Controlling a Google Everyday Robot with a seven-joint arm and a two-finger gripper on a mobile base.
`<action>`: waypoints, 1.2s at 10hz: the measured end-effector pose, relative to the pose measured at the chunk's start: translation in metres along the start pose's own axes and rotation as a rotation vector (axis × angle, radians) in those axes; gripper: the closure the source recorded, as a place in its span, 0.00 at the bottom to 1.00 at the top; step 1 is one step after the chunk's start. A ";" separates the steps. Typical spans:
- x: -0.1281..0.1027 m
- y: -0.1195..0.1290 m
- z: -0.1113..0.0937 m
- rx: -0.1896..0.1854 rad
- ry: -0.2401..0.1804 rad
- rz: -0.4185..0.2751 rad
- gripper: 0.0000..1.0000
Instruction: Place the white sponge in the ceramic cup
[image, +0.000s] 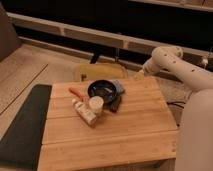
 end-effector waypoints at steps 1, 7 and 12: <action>-0.002 0.002 0.008 0.007 0.008 0.000 0.35; -0.004 0.033 0.080 -0.062 0.107 0.005 0.35; -0.011 0.079 0.120 -0.180 0.171 -0.037 0.35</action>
